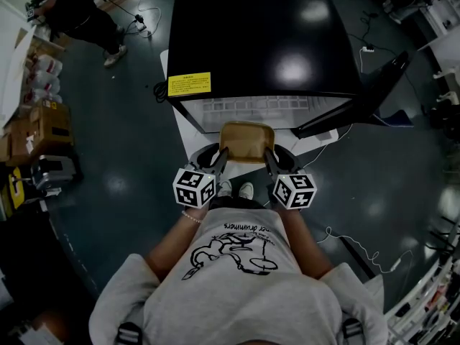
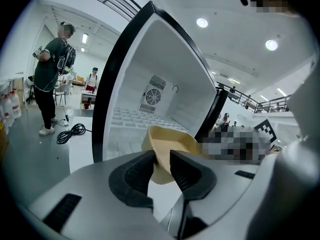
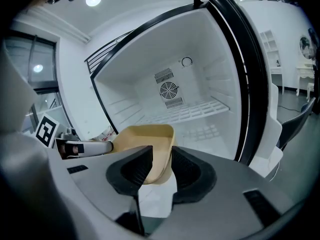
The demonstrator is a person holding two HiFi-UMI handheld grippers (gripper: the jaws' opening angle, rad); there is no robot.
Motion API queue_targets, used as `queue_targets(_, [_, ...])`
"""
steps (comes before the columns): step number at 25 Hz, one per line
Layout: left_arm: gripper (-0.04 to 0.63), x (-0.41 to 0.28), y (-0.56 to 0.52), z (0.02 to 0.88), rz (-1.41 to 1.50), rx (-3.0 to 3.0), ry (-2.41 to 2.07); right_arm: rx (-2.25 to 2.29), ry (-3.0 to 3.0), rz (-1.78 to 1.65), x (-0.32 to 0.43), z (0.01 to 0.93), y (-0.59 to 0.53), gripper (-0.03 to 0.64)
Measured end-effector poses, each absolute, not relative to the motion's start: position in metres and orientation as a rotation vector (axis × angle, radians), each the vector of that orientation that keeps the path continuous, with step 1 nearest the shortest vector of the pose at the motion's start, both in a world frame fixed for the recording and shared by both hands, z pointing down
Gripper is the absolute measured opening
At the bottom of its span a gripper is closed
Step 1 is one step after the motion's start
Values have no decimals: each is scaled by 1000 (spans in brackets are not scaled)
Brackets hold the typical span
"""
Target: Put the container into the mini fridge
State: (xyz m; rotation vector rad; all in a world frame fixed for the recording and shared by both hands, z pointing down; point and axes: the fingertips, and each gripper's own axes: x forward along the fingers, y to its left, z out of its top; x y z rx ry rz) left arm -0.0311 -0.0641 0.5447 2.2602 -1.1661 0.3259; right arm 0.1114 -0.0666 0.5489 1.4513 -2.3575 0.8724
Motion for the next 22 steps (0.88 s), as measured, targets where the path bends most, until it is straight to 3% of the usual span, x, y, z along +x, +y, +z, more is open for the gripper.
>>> queue_targets(22, [109, -27, -81, 518, 300, 2291, -1172, 1490, -2378, 834, 115, 523, -85, 112])
